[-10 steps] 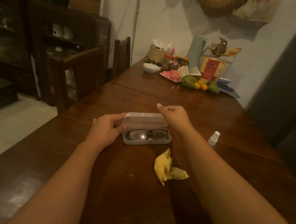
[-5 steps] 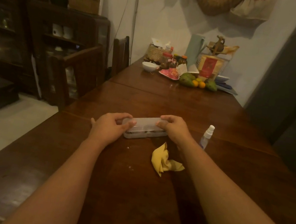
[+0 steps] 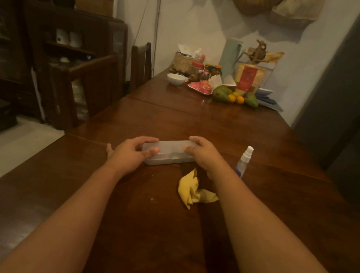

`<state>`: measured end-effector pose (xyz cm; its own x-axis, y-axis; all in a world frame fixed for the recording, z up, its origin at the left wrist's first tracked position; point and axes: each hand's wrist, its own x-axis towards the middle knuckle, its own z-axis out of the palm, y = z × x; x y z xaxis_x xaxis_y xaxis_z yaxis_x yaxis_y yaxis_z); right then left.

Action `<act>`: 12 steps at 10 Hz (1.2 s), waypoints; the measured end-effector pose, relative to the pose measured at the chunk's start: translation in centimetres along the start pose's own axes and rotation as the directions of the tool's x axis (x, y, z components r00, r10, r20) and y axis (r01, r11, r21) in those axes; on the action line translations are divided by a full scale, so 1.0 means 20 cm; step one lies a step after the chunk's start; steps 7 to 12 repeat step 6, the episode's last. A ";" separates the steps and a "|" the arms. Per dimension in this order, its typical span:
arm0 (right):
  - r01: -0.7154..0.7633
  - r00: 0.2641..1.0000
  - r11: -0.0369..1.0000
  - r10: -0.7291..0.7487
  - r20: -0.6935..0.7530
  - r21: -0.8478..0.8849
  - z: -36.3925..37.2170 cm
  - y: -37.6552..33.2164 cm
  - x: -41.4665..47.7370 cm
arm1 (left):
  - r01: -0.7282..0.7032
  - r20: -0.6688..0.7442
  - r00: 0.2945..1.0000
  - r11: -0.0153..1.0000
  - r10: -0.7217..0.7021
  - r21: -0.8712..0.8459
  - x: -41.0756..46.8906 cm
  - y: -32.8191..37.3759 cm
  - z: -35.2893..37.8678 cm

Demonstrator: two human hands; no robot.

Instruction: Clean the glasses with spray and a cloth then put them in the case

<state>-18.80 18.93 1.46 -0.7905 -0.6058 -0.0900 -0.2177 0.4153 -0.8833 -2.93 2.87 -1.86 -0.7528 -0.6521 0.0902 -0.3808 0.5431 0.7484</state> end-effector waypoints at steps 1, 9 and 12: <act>0.007 1.000 1.000 -0.007 0.016 -0.012 0.00 0.01 -0.01 | 0.000 0.004 1.000 1.000 0.000 0.005 0.01 0.00 0.01; 0.140 0.990 0.973 -0.139 0.019 -0.183 -0.05 -0.02 -0.11 | -0.014 0.082 0.997 0.989 0.002 0.147 0.01 0.03 0.01; 0.140 0.990 0.973 -0.139 0.019 -0.183 -0.05 -0.02 -0.11 | -0.014 0.082 0.997 0.989 0.002 0.147 0.01 0.03 0.01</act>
